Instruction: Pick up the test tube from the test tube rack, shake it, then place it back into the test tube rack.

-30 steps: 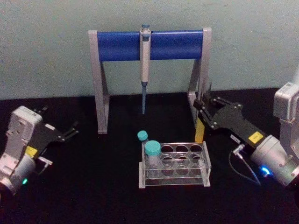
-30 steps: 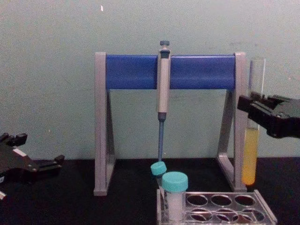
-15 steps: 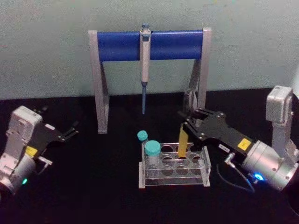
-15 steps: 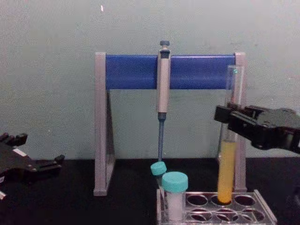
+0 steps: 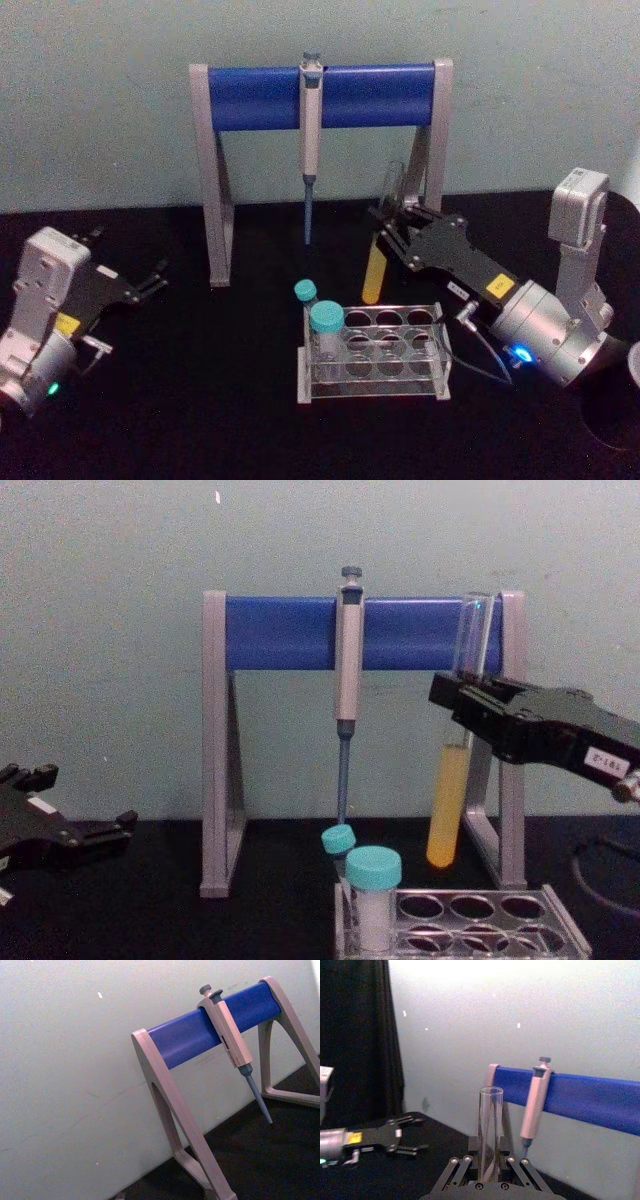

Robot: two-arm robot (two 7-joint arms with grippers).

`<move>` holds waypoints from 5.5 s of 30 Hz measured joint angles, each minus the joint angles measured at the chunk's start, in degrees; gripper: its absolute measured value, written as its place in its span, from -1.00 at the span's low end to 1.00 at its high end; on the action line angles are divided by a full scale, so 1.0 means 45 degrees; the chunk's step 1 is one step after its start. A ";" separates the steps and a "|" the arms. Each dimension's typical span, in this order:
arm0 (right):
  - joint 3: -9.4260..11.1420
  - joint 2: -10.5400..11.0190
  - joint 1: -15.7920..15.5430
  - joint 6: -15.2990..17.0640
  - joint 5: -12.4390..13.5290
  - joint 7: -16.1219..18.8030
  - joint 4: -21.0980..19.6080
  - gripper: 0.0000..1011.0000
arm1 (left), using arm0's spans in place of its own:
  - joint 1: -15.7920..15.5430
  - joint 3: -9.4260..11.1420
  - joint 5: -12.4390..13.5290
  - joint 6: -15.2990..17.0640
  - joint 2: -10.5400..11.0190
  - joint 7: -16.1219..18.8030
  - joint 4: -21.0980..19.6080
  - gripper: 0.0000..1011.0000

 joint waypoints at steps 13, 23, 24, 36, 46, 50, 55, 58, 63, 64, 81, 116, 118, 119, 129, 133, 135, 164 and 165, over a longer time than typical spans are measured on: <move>0.0285 -0.0148 -0.0070 -0.0089 -0.0852 -0.0924 0.0057 -0.55 | 0.0000 0.0000 0.0000 0.0000 0.0000 0.0001 0.0001 1.00; 0.0407 -0.0178 -0.0160 0.0027 -0.1004 -0.0923 -0.0046 -0.55 | 0.0000 0.0000 0.0000 0.0000 0.0000 0.0000 0.0000 1.00; 0.0420 -0.0188 -0.0169 0.0029 -0.1010 -0.0916 -0.0049 -0.55 | 0.0001 0.0000 0.0000 0.0000 0.0001 0.0000 0.0000 1.00; 0.0498 -0.0232 -0.0225 0.0072 -0.1019 -0.0837 -0.0098 -0.55 | 0.0001 0.0000 0.0000 0.0000 0.0000 0.0000 0.0000 1.00; 0.0528 -0.0250 -0.0238 0.0064 -0.1003 -0.0794 -0.0117 -0.55 | 0.0000 -0.0001 0.0000 0.0000 0.0000 0.0000 0.0000 1.00; 0.0532 -0.0251 -0.0242 0.0060 -0.1001 -0.0784 -0.0130 -0.55 | 0.0001 -0.0001 0.0000 0.0000 0.0000 0.0000 0.0000 1.00; 0.0542 -0.0231 -0.0265 0.0050 -0.0985 -0.0744 -0.0180 -0.55 | 0.0001 0.0000 0.0000 0.0000 0.0000 0.0000 0.0001 1.00; 0.0546 -0.0216 -0.0280 0.0041 -0.0958 -0.0717 -0.0217 -0.55 | 0.0000 0.0000 0.0000 0.0000 0.0000 -0.0001 0.0000 1.00; 0.0546 -0.0185 -0.0297 0.0022 -0.0912 -0.0644 -0.0244 -0.55 | 0.0000 0.0000 0.0000 0.0000 0.0000 0.0001 0.0000 1.00; 0.0543 -0.0166 -0.0308 0.0022 -0.0900 -0.0618 -0.0258 -0.55 | 0.0001 -0.0001 0.0000 0.0000 0.0000 0.0000 0.0000 1.00; 0.0461 0.0247 -0.0908 0.0268 -0.0715 -0.0488 -0.0636 -0.55 | 0.0001 -0.0001 0.0000 0.0000 0.0000 0.0000 0.0000 1.00; 0.0289 -0.0049 -0.0619 0.0204 -0.1137 -0.0706 0.0091 -0.55 | 0.0001 0.0000 0.0000 0.0000 0.0000 0.0000 0.0000 1.00; 0.0276 -0.0074 -0.0611 0.0216 -0.1148 -0.0699 0.0197 -0.55 | 0.0001 0.0000 0.0000 0.0000 0.0001 0.0000 0.0000 1.00; 0.0272 -0.0082 -0.0608 0.0222 -0.1151 -0.0700 0.0220 -0.55 | 0.0001 0.0000 0.0000 0.0000 0.0000 0.0000 0.0001 1.00; 0.0248 -0.0185 -0.0589 0.0317 -0.1192 -0.0740 0.0538 -0.55 | 0.0000 0.0000 0.0000 0.0001 0.0000 0.0000 0.0000 1.00; 0.0242 -0.0221 -0.0594 0.0361 -0.1215 -0.0772 0.0638 -0.55 | 0.0001 0.0000 0.0000 0.0000 0.0000 0.0000 0.0000 1.00; 0.0240 -0.0232 -0.0600 0.0377 -0.1224 -0.0790 0.0664 -0.55 | 0.0001 0.0000 0.0000 0.0001 0.0000 0.0000 0.0000 1.00; 0.0137 -0.0472 -0.0696 0.0593 -0.1346 -0.0908 0.1226 -0.55 | 0.0000 0.0000 0.0000 0.0000 0.0000 0.0000 0.0000 1.00; 0.0134 -0.0489 -0.0687 0.0593 -0.1347 -0.0908 0.1245 -0.55 | 0.0000 0.0000 0.0000 0.0000 0.0000 0.0000 0.0001 1.00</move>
